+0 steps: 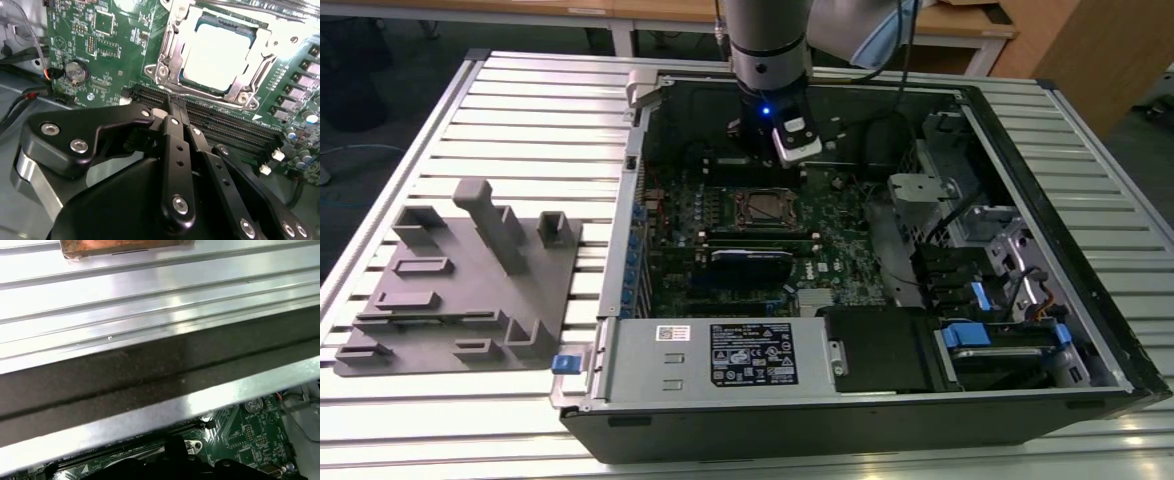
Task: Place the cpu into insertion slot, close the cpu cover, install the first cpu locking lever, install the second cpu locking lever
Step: 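Install the first cpu locking lever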
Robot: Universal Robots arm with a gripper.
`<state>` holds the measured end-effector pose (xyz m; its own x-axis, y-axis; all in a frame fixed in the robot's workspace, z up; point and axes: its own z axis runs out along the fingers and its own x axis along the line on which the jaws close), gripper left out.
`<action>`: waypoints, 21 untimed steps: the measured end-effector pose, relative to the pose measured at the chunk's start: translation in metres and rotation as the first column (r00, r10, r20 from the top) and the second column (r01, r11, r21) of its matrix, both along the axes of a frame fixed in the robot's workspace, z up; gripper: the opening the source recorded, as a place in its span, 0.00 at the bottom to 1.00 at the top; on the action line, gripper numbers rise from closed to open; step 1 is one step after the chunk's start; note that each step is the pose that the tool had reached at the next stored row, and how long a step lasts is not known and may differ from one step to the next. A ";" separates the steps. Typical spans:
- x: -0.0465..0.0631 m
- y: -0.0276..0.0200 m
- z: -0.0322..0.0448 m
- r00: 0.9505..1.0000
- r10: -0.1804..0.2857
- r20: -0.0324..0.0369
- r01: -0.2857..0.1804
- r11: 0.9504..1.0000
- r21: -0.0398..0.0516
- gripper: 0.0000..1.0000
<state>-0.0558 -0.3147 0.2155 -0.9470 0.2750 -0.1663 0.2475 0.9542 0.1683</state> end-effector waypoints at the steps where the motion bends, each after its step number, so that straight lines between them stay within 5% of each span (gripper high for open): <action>1: 0.000 0.0000 0.0000 1.000 -0.001 0.000 0.001 1.000 -0.001 0.11; 7: 0.000 0.0000 0.0001 1.000 -0.002 -0.004 0.002 1.000 -0.003 0.11; 8: 0.001 0.0000 0.0001 1.000 -0.002 -0.011 0.002 1.000 -0.005 0.11; 12: 0.007 0.0000 0.0001 0.998 -0.002 -0.068 0.002 1.000 -0.006 0.11; 17: 0.014 -0.0001 0.0001 0.992 -0.002 -0.129 0.001 1.000 -0.007 0.11; 19: 0.016 -0.0001 0.0001 0.989 -0.002 -0.145 0.001 1.000 -0.007 0.11; 21: 0.016 -0.0001 0.0000 0.989 -0.002 -0.150 0.001 1.000 -0.007 0.11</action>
<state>-0.0397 -0.3148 0.2155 -0.9609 0.2758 -0.0248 0.2709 0.9548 0.1223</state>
